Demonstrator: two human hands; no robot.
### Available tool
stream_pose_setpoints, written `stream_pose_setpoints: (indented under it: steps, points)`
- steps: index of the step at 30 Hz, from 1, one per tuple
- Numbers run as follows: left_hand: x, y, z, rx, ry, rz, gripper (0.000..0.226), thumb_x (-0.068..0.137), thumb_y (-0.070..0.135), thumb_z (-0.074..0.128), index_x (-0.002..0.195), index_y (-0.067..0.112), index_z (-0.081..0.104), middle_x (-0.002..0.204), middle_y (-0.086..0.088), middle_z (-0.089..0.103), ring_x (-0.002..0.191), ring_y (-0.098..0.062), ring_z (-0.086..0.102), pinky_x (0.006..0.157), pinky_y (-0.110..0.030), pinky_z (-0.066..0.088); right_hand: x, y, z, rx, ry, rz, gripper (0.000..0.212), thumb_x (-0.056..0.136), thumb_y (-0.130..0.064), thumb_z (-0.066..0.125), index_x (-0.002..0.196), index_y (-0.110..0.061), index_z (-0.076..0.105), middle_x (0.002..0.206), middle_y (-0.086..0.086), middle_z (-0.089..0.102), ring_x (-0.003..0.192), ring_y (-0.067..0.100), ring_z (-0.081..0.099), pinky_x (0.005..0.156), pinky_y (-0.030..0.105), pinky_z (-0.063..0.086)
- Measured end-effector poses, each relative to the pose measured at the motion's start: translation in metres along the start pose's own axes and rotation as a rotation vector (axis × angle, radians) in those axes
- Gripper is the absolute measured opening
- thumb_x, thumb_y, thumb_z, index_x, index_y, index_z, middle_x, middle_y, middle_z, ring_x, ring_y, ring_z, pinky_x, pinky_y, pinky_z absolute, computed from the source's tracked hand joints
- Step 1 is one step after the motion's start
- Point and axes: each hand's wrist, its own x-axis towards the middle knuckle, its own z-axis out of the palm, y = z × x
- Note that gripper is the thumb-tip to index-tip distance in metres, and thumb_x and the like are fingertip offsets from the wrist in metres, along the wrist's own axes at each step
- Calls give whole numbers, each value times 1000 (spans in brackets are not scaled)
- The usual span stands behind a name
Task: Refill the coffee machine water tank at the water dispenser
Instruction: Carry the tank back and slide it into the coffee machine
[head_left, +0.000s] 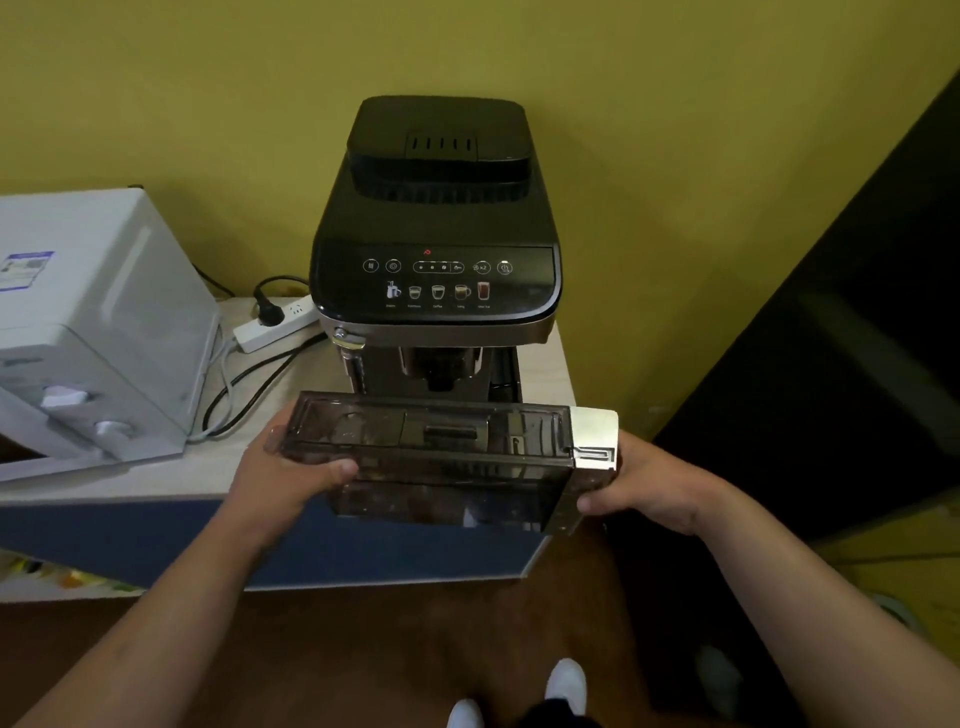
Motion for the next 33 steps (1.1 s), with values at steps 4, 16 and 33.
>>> stream_pose_setpoints:
  steps: [4,16,33]
  points:
    - [1,14,11,-77,-140,7,71,43,21,91,110,18,66,105,-7,77,102,-21,72,84,-34,57,-38,5,14,-17,94,8,87,57,0,86,130,-30,50,122,-4,67,118,16,59,101,37,46]
    - [-19,32,44,-153,-333,-23,94,35,32,100,116,3,62,102,-9,77,99,-23,73,80,-29,59,-131,26,58,35,415,-126,82,49,-21,89,123,-31,54,115,-9,68,110,8,62,97,38,50]
    - [-48,76,59,189,125,197,65,92,27,69,149,16,40,143,-2,49,132,-17,46,102,-34,41,-186,59,114,355,762,-173,58,66,9,78,101,-32,57,106,-1,67,100,17,62,73,33,50]
